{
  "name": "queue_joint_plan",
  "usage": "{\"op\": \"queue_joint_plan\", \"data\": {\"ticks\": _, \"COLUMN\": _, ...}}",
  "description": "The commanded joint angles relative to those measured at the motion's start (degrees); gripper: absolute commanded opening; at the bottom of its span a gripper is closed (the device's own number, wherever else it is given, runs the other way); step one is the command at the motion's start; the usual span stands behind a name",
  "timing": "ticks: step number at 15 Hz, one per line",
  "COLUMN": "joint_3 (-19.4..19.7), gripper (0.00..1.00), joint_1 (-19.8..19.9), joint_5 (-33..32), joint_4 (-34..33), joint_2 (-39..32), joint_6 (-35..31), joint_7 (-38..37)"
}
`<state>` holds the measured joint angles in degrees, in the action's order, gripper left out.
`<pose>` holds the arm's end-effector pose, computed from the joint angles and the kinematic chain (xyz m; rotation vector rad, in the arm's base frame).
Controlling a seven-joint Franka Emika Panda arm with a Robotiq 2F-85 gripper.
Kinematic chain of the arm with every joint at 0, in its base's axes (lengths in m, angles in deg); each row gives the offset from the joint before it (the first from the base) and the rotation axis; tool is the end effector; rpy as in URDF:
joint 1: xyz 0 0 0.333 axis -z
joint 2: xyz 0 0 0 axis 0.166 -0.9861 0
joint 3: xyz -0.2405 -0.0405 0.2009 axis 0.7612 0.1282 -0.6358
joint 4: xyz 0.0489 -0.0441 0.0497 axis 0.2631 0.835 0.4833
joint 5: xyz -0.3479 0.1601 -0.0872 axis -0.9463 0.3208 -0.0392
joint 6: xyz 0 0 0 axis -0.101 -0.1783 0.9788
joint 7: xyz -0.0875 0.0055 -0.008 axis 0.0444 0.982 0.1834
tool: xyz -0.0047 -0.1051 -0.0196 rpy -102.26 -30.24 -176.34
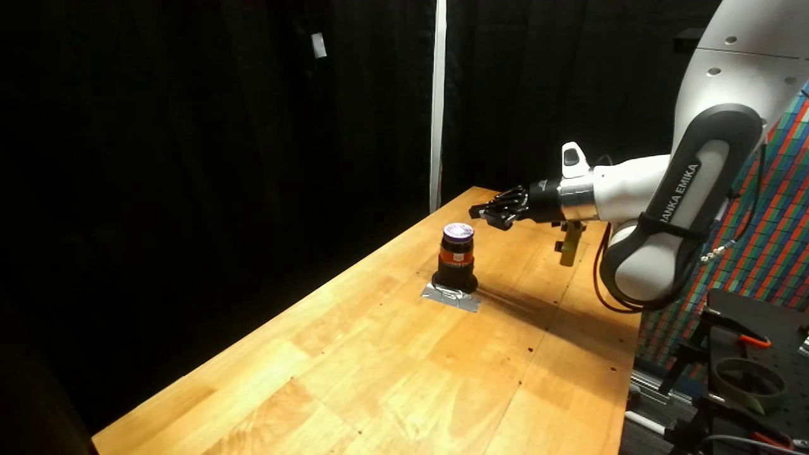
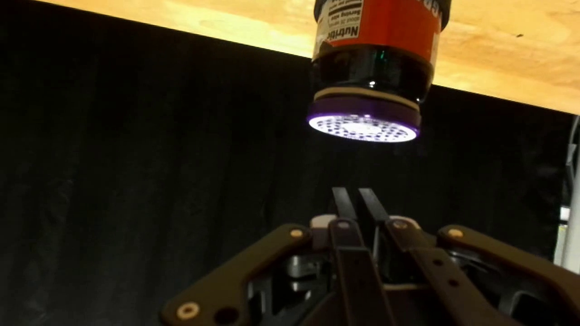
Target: Put the elastic rubber on the object that is attached to the table
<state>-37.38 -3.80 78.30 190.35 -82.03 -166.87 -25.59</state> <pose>0.4888 0.0907 0.2322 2.5322 0.3823 1.7515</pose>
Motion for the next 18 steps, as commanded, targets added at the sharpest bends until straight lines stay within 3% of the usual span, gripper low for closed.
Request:
{"op": "queue_joint_plan", "data": {"ticks": 1, "joint_3": -0.9, "gripper": 0.37, "joint_1": -1.8, "joint_5": 8.4, "joint_4": 4.4, "joint_2": 4.1, "joint_6": 2.2, "joint_7": 4.1}}
{"op": "queue_joint_plan", "data": {"ticks": 5, "joint_3": 0.5, "gripper": 0.67, "joint_1": -7.5, "joint_5": 25.8, "joint_4": 7.7, "joint_2": 15.5, "joint_6": 20.1, "joint_7": 13.4}}
{"op": "queue_joint_plan", "data": {"ticks": 7, "joint_3": 8.8, "gripper": 0.83, "joint_1": -15.9, "joint_5": 35.9, "joint_4": 5.7, "joint_2": 19.1, "joint_6": 29.4, "joint_7": 19.7}}
{"op": "queue_joint_plan", "data": {"ticks": 9, "joint_3": 15.4, "gripper": 0.96, "joint_1": -22.6, "joint_5": 45.9, "joint_4": 4.3, "joint_2": 19.9, "joint_6": 33.5, "joint_7": 27.2}}
{"op": "queue_joint_plan", "data": {"ticks": 12, "joint_3": 21.2, "gripper": 1.0, "joint_1": -30.0, "joint_5": 60.8, "joint_4": 2.5, "joint_2": 19.9, "joint_6": 35.6, "joint_7": 38.5}}
{"op": "queue_joint_plan", "data": {"ticks": 16, "joint_3": 21.9, "gripper": 1.0, "joint_1": -35.0, "joint_5": 79.9, "joint_4": 0.0, "joint_2": 20.8, "joint_6": 34.1, "joint_7": 52.6}}
{"op": "queue_joint_plan", "data": {"ticks": 17, "joint_3": 21.3, "gripper": 1.0, "joint_1": -32.9, "joint_5": 73.3, "joint_4": 1.9, "joint_2": 19.8, "joint_6": 35.1, "joint_7": 46.3}}
{"op": "queue_joint_plan", "data": {"ticks": 18, "joint_3": 21.2, "gripper": 1.0, "joint_1": -33.4, "joint_5": 74.6, "joint_4": 1.7, "joint_2": 19.8, "joint_6": 35.2, "joint_7": 47.5}}
